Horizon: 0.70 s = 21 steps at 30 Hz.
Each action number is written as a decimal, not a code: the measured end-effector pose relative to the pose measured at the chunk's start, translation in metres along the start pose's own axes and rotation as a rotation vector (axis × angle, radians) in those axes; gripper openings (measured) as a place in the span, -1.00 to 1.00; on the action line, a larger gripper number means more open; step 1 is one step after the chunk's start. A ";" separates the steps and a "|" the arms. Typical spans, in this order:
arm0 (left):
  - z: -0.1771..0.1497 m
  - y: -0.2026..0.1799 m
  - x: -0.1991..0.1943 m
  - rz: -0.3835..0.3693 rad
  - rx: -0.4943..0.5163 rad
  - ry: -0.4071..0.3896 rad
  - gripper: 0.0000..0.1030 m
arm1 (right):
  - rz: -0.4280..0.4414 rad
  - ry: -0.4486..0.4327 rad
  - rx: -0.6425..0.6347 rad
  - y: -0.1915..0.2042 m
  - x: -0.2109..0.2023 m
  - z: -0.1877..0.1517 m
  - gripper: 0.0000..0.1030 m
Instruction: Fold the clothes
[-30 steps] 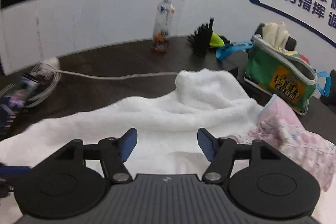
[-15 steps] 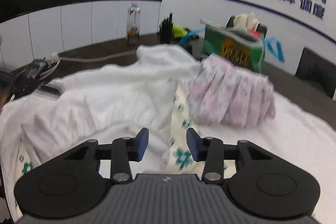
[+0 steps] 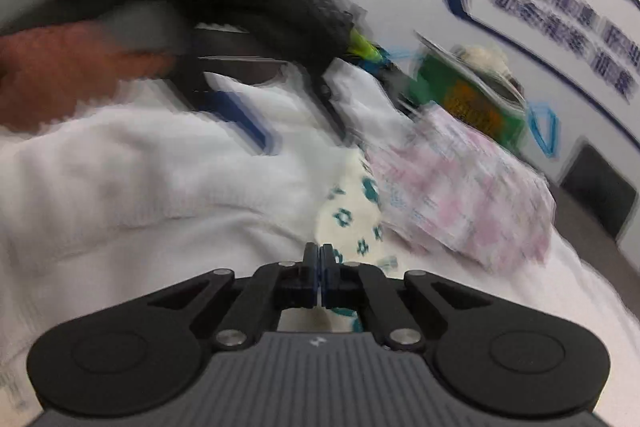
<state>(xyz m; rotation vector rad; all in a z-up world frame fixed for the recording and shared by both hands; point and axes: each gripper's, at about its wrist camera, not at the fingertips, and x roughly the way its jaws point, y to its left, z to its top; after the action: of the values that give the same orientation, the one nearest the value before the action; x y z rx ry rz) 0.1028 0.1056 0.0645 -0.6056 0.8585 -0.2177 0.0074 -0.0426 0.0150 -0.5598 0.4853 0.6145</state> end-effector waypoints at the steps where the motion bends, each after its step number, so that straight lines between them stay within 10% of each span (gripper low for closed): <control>1: -0.002 0.000 0.005 0.033 0.004 0.006 0.18 | 0.013 -0.004 -0.026 0.009 -0.004 0.000 -0.99; 4: -0.010 0.008 0.022 0.042 -0.002 0.060 -0.03 | 0.058 -0.021 -0.046 0.026 -0.013 -0.002 -0.99; 6: -0.014 0.014 0.026 0.027 -0.013 0.064 -0.88 | 0.093 -0.034 -0.035 0.032 -0.018 -0.003 -0.99; 7: -0.016 0.017 0.028 0.018 -0.019 0.064 -0.95 | 0.108 -0.040 -0.029 0.034 -0.019 -0.004 -0.99; 11: -0.026 0.028 -0.001 0.000 -0.009 -0.050 -0.96 | 0.138 -0.070 0.014 0.028 -0.036 -0.011 -0.89; 15: -0.027 0.056 -0.018 0.022 -0.080 -0.118 -0.89 | 0.102 -0.094 0.148 -0.014 -0.063 -0.024 -0.32; 21: -0.030 0.074 -0.015 0.058 -0.153 -0.196 -0.87 | -0.169 0.049 0.300 -0.103 -0.039 -0.047 -0.31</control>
<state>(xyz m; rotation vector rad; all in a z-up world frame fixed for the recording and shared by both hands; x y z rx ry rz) 0.0656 0.1595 0.0160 -0.7308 0.7058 -0.0386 0.0343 -0.1569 0.0371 -0.3270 0.5586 0.3583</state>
